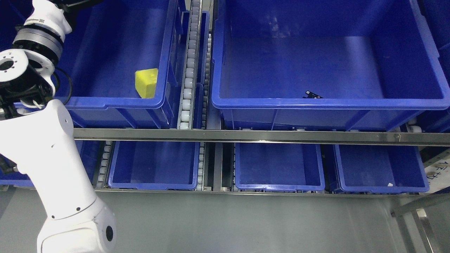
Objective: Move yellow foam block to right shelf middle
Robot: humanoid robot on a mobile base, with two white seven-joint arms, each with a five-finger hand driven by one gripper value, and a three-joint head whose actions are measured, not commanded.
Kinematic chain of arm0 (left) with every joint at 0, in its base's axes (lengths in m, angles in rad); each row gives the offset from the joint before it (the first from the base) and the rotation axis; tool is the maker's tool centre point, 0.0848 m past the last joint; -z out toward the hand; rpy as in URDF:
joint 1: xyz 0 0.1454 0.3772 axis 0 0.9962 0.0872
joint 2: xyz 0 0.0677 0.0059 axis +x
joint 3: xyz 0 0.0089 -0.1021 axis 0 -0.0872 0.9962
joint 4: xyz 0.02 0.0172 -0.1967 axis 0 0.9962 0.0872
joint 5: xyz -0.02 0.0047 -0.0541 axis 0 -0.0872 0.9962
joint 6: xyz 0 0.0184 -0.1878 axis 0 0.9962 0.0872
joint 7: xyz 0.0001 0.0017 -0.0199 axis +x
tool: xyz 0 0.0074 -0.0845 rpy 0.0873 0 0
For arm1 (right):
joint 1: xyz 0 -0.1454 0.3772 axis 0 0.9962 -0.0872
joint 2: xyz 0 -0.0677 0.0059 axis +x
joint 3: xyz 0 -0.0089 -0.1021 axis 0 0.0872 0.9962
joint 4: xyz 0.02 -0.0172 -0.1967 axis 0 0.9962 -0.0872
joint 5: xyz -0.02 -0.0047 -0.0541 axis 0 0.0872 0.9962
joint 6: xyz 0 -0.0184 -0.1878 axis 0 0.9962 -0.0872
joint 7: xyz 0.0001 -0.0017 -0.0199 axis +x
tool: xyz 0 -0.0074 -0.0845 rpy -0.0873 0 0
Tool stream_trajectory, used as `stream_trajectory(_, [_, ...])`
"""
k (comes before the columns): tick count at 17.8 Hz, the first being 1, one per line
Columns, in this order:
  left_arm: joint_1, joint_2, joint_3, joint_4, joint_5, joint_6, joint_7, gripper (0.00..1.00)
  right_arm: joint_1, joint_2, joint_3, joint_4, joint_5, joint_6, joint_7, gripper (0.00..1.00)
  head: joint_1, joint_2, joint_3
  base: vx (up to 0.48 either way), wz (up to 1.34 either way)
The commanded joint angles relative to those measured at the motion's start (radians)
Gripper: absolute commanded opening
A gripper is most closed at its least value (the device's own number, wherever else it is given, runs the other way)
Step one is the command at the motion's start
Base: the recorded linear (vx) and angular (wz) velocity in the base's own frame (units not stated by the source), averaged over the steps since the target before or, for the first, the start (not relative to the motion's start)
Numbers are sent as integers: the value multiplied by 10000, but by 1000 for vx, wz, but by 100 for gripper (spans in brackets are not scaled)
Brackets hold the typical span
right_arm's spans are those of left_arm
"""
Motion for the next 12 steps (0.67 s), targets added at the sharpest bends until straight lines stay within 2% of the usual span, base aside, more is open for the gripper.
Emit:
stream_trajectory(1, [267, 153, 302, -80, 21, -2431, -565, 100, -31, -175, 0, -175, 0, -8, 7, 100, 0, 0, 0, 0, 0])
stream_trajectory(3, [848, 153, 777, -80, 665, -4119, -1195, 100, -31, -175, 0, -175, -15, -8, 7, 100, 0, 0, 0, 0, 0])
stream_trajectory(6, [2074, 153, 1239, -80, 897, -5534, -1289, 100, -15, -175, 0, -175, -15, -8, 7, 100, 0, 1, 0, 0, 0])
stream_trajectory(8, [2751, 153, 1331, -80, 1233, -5919, -1274, 100, -15, -175, 0, -175, -15, -8, 7, 100, 0, 1, 0, 0, 0])
stream_trajectory(12, [3367, 153, 1363, -80, 1312, -5922, -1075, 100, -15, -175, 0, -175, 0, -8, 7, 100, 0, 2, 0, 0, 0])
